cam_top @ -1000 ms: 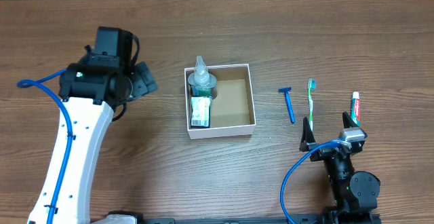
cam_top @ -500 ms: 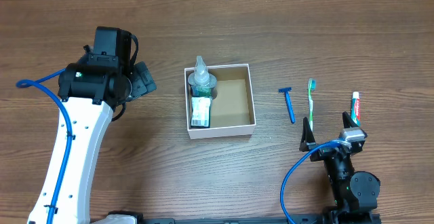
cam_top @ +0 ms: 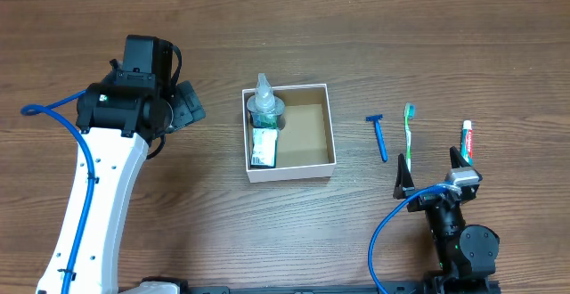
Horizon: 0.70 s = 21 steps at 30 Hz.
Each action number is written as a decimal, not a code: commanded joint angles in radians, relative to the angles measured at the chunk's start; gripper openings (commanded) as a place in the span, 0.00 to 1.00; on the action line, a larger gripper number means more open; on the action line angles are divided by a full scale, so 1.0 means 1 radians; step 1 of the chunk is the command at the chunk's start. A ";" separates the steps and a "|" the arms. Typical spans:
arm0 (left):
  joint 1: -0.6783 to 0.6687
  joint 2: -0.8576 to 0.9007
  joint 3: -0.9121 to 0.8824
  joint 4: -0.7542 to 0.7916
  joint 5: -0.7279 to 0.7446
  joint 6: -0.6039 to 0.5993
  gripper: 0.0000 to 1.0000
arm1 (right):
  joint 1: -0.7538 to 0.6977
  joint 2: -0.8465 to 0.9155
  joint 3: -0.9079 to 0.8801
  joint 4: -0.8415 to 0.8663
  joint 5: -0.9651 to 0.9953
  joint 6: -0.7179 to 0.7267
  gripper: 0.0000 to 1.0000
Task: Pack container
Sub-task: 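Raise the left gripper away from the box and hold, then move the right gripper to the green toothbrush and grasp it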
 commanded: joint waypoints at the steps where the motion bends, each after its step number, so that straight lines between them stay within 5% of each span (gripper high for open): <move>1: 0.002 -0.010 0.016 -0.002 -0.013 0.016 1.00 | -0.006 -0.008 -0.011 0.006 -0.001 -0.004 1.00; 7: 0.002 -0.010 0.016 -0.002 -0.013 0.016 1.00 | -0.006 -0.008 -0.011 0.005 -0.025 0.008 1.00; 13: 0.002 -0.010 0.016 -0.002 -0.013 0.016 1.00 | -0.006 -0.002 -0.011 0.015 -0.139 0.497 1.00; 21: 0.002 -0.010 0.016 -0.002 -0.013 0.016 1.00 | -0.006 0.002 0.019 0.005 -0.250 0.495 1.00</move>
